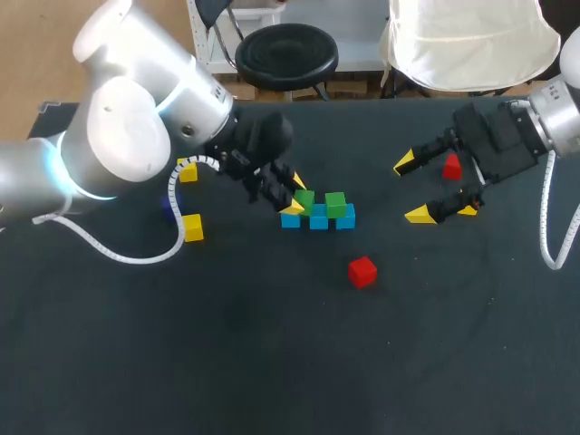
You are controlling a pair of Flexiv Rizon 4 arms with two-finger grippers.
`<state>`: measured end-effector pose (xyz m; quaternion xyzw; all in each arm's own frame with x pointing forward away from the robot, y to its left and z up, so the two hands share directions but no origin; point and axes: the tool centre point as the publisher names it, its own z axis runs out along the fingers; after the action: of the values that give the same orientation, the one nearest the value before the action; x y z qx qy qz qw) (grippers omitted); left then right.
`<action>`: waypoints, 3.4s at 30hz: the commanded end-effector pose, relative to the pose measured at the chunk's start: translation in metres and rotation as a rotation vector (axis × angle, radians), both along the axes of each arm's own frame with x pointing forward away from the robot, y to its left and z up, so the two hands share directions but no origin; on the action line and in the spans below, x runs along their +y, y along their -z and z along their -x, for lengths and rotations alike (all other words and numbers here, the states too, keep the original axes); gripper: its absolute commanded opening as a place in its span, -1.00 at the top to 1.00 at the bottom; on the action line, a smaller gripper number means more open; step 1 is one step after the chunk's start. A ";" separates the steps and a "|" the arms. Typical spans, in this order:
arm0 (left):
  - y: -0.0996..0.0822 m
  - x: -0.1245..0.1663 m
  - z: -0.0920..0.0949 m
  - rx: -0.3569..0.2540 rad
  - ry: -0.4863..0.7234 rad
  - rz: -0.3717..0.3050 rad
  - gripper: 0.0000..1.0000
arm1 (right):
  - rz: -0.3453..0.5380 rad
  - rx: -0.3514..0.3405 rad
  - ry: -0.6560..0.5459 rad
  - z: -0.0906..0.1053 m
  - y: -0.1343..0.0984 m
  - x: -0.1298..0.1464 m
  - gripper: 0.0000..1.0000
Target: Place the blue cubes, place green cubes on the blue cubes, place the yellow cubes on the green cubes, then place the red cubes on the yellow cubes, and place purple cube on the red cubes.
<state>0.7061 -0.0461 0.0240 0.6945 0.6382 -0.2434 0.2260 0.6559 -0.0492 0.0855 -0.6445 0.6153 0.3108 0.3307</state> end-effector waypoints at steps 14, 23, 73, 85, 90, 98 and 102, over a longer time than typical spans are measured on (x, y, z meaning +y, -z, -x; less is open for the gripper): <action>-0.005 0.001 0.001 -0.006 -0.027 0.019 0.09 | -0.002 -0.001 -0.001 0.000 0.001 0.000 -1.00; -0.004 -0.001 -0.001 -0.017 -0.042 0.000 0.25 | -0.002 -0.001 -0.001 0.000 0.001 0.000 -1.00; -0.010 -0.005 0.011 -0.058 -0.147 -0.004 1.00 | -0.002 -0.001 -0.001 0.000 0.001 0.000 -1.00; -0.009 -0.003 0.008 -0.051 -0.159 -0.009 0.99 | -0.002 -0.001 -0.001 0.000 0.001 0.000 -1.00; -0.008 -0.003 0.008 -0.048 -0.162 -0.008 0.54 | -0.002 -0.001 -0.001 0.000 0.001 0.000 -1.00; -0.009 -0.004 0.009 -0.048 -0.160 -0.001 0.36 | -0.002 -0.001 -0.001 0.000 0.001 0.000 -1.00; -0.009 -0.004 0.009 -0.048 -0.160 0.001 0.35 | -0.002 -0.001 -0.001 0.000 0.001 0.000 -1.00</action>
<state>0.6964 -0.0501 0.0334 0.6466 0.6861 -0.2075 0.2611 0.6559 -0.0492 0.0855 -0.6445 0.6153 0.3108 0.3307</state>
